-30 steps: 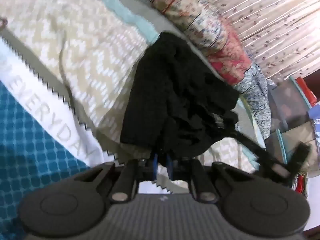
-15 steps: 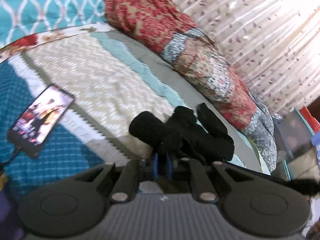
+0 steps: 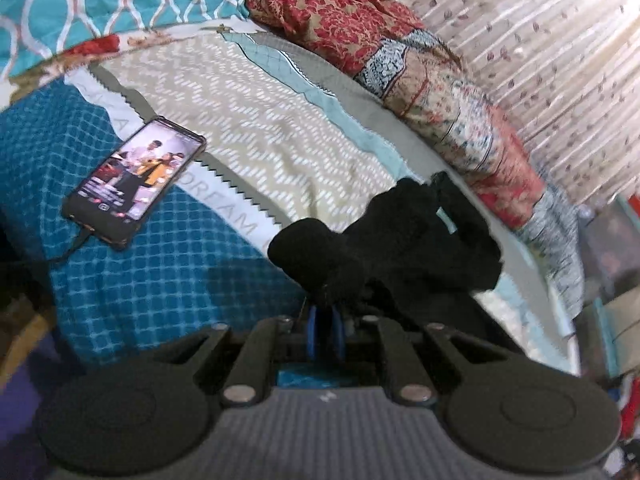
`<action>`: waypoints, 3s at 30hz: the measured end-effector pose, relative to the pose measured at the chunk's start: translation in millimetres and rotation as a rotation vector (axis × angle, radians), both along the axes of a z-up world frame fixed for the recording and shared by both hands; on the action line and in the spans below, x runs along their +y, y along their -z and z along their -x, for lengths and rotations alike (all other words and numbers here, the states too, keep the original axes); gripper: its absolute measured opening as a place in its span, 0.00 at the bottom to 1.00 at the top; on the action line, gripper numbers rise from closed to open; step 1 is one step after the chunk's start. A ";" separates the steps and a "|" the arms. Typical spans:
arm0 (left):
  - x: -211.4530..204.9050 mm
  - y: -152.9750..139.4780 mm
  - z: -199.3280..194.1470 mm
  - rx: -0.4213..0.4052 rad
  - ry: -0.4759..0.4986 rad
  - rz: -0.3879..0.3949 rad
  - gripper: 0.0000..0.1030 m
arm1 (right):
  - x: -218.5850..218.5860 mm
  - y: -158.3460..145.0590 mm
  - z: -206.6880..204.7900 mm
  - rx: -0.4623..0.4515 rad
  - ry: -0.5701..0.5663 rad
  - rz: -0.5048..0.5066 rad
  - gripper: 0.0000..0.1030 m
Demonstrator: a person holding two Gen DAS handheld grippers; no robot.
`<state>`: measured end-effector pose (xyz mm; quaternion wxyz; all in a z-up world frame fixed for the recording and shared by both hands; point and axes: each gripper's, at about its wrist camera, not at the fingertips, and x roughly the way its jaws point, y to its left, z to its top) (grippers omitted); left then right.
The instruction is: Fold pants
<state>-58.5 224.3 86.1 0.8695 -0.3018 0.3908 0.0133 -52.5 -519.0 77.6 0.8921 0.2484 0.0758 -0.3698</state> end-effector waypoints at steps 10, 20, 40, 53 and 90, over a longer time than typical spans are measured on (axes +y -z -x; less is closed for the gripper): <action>-6.3 -25.8 6.3 -0.045 0.017 -0.249 0.22 | 15.7 26.2 -11.9 0.038 -0.156 -0.034 0.10; -91.1 -17.2 -193.9 -0.245 0.388 -0.477 0.84 | 161.0 11.4 -181.2 0.171 -0.655 0.047 0.25; -119.7 38.1 -296.3 -0.274 0.523 -0.461 0.05 | 499.9 64.6 -492.0 0.592 -1.208 0.284 0.21; -22.1 -46.3 -233.0 -0.424 0.049 -0.352 0.04 | 298.7 -90.2 -297.9 0.033 -0.630 0.047 0.09; -74.6 5.2 -288.2 -0.230 0.044 -0.490 0.25 | 23.8 9.5 -278.4 0.181 -0.389 -0.259 0.36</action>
